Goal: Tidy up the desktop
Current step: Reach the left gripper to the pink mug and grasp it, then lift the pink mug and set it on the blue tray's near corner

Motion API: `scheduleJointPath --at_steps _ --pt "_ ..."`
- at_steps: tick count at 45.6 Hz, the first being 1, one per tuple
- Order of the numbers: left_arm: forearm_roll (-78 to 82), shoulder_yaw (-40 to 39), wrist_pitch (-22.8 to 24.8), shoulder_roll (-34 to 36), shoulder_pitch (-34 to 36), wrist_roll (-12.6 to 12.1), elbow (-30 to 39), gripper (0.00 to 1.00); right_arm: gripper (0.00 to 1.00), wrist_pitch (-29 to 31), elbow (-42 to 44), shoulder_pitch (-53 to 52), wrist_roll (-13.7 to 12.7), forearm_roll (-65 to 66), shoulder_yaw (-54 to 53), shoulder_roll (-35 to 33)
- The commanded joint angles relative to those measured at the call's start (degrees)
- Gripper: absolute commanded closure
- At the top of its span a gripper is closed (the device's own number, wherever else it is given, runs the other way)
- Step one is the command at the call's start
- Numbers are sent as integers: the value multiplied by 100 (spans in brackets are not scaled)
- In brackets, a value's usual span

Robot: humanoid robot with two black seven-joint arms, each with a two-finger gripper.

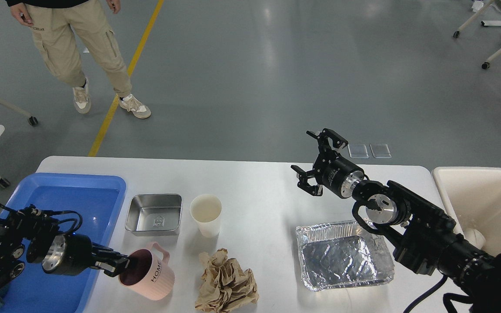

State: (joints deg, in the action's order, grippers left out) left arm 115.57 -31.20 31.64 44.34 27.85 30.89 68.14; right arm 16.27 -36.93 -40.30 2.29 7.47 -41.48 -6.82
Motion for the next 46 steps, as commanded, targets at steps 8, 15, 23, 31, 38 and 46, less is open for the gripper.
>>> scheduleJointPath --at_steps 8,15,23,31,38,46 --pt "-34 -96 0 145 54 163 112 99 0 -1 2 -4 0 0 -1 5" --pt "-420 -281 9 637 98 260 366 98 0 -1 2 -4 0 0 8 32" --pt "-676 -431 0 1208 10 321 806 98 0 -36 11 -39 0 0 8 40" --pt "-1141 -501 -9 2051 -7 400 1245 97 0 -45 29 -48 0 0 8 5" --pt "-1353 -633 0 2719 2 549 1404 97 0 -45 20 -57 0 0 8 5" --pt "-1353 -624 -9 3467 10 822 1421 97 0 -36 20 -127 0 0 17 14"
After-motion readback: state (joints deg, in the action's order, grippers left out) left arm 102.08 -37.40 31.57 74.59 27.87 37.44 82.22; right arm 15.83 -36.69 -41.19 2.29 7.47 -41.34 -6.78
